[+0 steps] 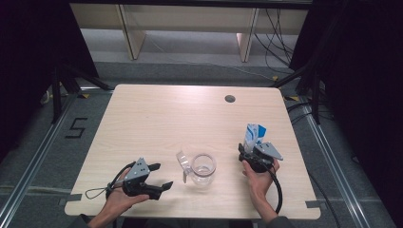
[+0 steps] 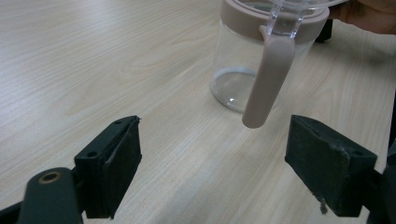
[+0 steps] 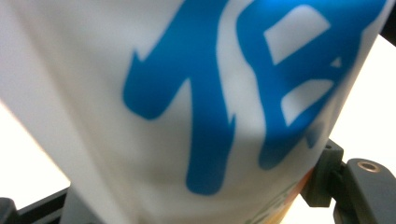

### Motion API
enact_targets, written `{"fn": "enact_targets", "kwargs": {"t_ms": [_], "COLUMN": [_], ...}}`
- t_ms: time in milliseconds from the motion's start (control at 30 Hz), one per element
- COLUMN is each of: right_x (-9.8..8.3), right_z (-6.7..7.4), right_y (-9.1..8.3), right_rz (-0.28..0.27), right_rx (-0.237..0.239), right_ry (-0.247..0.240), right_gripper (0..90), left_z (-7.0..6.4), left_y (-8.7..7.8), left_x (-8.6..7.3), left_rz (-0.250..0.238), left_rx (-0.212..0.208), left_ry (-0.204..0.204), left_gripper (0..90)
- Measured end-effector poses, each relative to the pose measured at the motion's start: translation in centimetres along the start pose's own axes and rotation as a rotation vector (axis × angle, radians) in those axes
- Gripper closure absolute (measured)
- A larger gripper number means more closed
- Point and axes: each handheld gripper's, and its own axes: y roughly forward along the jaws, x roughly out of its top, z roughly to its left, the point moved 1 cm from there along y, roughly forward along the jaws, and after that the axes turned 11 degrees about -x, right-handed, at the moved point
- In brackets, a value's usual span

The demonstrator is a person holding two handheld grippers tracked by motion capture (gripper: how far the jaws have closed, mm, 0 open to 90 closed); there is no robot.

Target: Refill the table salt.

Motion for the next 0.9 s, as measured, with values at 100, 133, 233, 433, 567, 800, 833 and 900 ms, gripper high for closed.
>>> {"fn": "enact_targets", "kwargs": {"t_ms": [100, 133, 233, 433, 567, 800, 833, 900], "right_x": [-0.01, 0.00, 0.03, 0.16, 0.23, 0.41, 0.43, 0.45], "right_z": [0.01, -0.01, -0.06, -0.18, -0.22, -0.66, -0.71, -0.77], "right_y": [-0.01, -0.05, -0.04, 0.03, -0.11, -0.02, -0.05, -0.07], "right_rz": [0.000, 0.003, -0.006, -0.008, 0.006, -0.001, 0.002, -0.006], "right_rx": [-0.002, -0.003, -0.002, 0.014, 0.014, 0.043, 0.049, 0.060], "right_ry": [0.000, -0.008, -0.019, -0.036, -0.028, -0.076, -0.081, -0.093], "right_gripper": [35.0, 35.4, 37.5, 39.9, 41.0, 41.9, 41.9, 42.0], "left_z": [-0.13, -0.11, 0.02, -0.02, 0.08, 0.00, 0.00, 0.07], "left_y": [0.01, 0.01, -0.03, 0.04, 0.00, 0.05, 0.04, 0.00], "left_x": [-0.02, -0.02, 0.04, 0.01, 0.08, 0.07, 0.08, 0.10], "left_rz": [0.001, 0.001, 0.006, -0.001, 0.001, -0.004, -0.004, -0.001], "left_rx": [0.007, 0.006, 0.004, -0.005, -0.006, -0.004, -0.004, -0.004], "left_ry": [-0.016, -0.014, 0.009, -0.012, 0.008, -0.008, -0.006, 0.006], "left_gripper": [17.6, 17.7, 17.7, 18.2, 18.3, 18.3, 18.3, 18.4]}}
